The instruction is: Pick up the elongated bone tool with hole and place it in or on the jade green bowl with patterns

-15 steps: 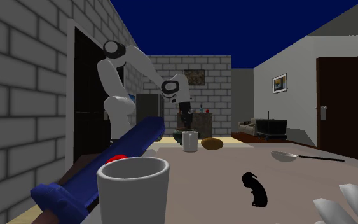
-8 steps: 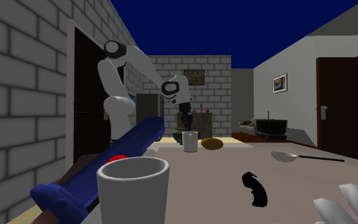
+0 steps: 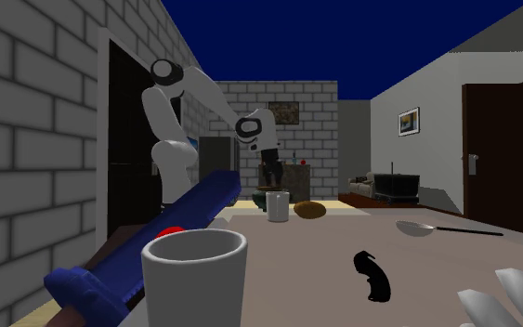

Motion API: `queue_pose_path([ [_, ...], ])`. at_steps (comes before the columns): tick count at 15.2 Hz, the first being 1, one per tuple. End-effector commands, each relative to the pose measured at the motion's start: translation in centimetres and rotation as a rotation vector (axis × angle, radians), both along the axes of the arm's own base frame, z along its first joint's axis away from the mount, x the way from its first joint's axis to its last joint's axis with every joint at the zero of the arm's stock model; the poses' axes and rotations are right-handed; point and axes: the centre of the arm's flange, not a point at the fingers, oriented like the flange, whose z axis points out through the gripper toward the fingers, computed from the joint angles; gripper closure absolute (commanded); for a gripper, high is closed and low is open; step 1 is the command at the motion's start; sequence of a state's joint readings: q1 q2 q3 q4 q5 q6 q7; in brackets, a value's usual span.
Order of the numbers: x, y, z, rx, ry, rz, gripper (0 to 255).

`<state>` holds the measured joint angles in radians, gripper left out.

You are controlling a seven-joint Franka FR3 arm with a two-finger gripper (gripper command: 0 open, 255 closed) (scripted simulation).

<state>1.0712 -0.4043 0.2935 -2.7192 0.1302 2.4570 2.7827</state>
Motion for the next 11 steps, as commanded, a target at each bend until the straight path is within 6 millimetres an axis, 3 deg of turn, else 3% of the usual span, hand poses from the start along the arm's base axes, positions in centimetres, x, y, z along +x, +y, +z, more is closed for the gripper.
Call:
queue_pose_path([
  [1, -0.3, -0.3, 1.8, -0.001, 0.000, 0.002, 0],
  [3, -0.4, -0.6, 4.2, -0.001, 0.000, 0.002, 0],
  [11, -0.4, -0.6, 4.2, -0.001, 0.000, 0.002, 0],
])
